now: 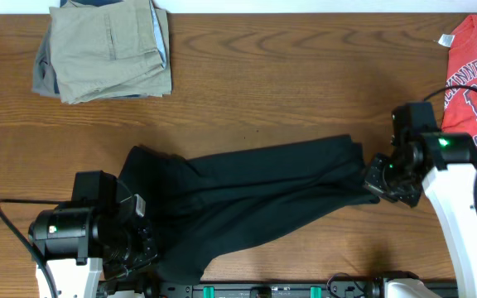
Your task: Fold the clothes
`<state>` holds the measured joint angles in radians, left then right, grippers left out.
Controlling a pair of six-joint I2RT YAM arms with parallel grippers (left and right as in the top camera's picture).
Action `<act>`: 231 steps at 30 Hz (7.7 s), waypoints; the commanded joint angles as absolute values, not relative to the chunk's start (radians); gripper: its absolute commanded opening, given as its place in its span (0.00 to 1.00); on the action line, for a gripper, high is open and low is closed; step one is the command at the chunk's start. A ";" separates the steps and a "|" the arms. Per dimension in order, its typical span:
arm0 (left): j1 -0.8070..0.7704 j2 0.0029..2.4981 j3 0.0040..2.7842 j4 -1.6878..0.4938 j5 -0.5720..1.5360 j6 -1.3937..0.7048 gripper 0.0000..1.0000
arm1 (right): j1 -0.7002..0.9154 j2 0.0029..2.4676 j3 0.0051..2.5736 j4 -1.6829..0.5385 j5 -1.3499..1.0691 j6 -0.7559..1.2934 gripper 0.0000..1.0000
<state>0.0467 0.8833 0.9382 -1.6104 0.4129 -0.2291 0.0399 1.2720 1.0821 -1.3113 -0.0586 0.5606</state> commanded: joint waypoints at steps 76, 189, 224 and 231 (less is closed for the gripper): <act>0.049 1.246 0.762 -0.912 -0.019 -0.669 0.06 | 0.068 1.481 0.843 -0.630 0.030 0.658 0.13; -0.084 1.627 1.121 -1.113 0.274 -0.315 0.06 | 0.130 1.411 1.018 -0.978 -0.292 0.342 0.45; 0.024 1.627 0.820 -0.872 0.002 -0.488 0.07 | 0.235 1.855 1.005 -0.880 -0.136 0.459 0.09; 0.075 1.625 0.843 -0.900 -0.001 -0.488 0.06 | 0.229 1.837 1.098 -0.997 -0.093 0.422 0.10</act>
<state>0.0525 1.6287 0.8391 -0.8810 0.0479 -0.4751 0.2314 1.8263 1.0534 -0.9680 -0.1757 0.4389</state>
